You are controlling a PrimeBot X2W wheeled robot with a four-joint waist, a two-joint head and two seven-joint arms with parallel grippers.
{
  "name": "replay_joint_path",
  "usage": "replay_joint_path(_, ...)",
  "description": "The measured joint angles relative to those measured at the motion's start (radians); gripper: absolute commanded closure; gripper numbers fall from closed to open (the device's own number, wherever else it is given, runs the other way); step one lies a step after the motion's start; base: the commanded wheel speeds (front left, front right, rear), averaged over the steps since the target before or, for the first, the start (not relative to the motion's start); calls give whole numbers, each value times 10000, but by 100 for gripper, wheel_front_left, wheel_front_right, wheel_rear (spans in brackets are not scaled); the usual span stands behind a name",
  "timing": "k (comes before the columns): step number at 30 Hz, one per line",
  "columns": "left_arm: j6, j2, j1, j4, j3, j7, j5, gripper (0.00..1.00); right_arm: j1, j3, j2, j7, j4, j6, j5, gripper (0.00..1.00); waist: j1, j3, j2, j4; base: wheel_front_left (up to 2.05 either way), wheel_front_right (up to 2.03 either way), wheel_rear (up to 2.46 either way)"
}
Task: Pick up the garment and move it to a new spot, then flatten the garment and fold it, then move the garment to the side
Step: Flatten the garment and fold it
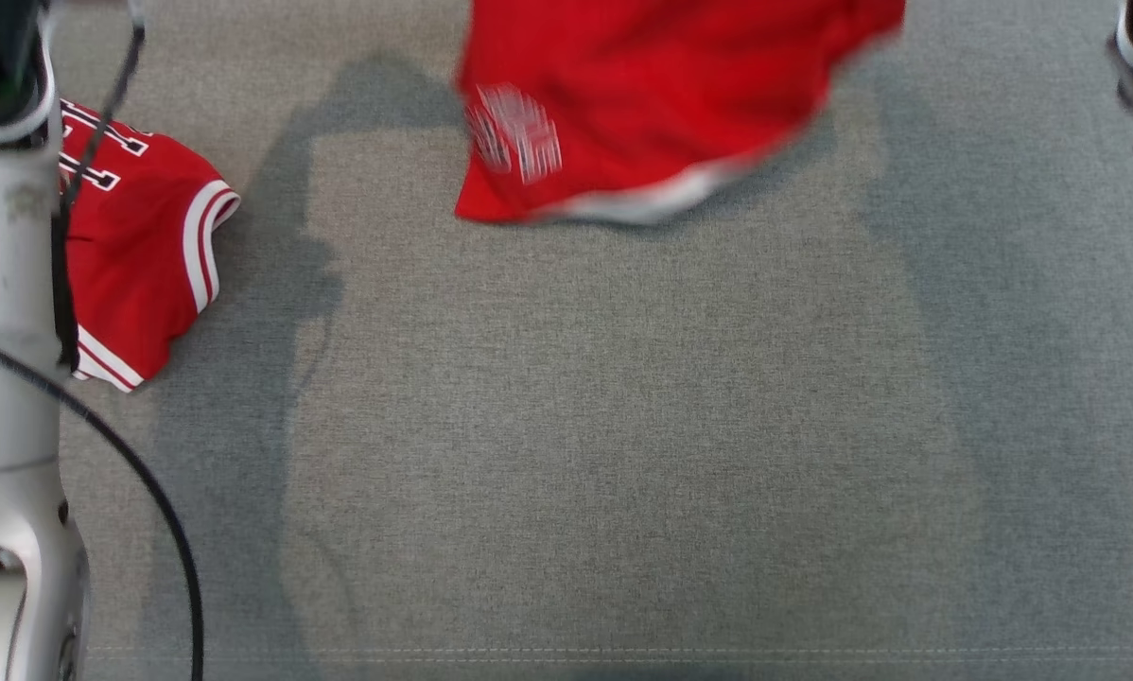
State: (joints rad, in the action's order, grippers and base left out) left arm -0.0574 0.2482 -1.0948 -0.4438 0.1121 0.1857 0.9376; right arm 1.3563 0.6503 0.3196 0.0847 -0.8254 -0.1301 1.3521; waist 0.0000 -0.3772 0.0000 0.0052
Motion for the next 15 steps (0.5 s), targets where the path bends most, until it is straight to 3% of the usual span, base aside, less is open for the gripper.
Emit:
replay_joint_path(1,-190,-167,-707,-284,31,-508,-150,100,714,-36,-194,489,-332,-10,-288,100,0,-126,0,-2,0,0,0)
replay_joint_path(4,-495,-339,-1219,-1371,293,-1308,-568,100,1340,125,-431,556,-1018,-10,-533,100,0,-124,0,28,0,0,0)
replay_joint_path(9,-729,-337,-1173,-2638,600,-1987,-610,100,1250,460,-351,-596,-1267,-10,-326,100,0,-217,0,67,0,0,0)
replay_joint_path(15,-734,-383,814,-3133,1735,-2744,54,100,-1132,842,291,-2520,-328,-8,780,100,0,-613,0,41,0,0,0)
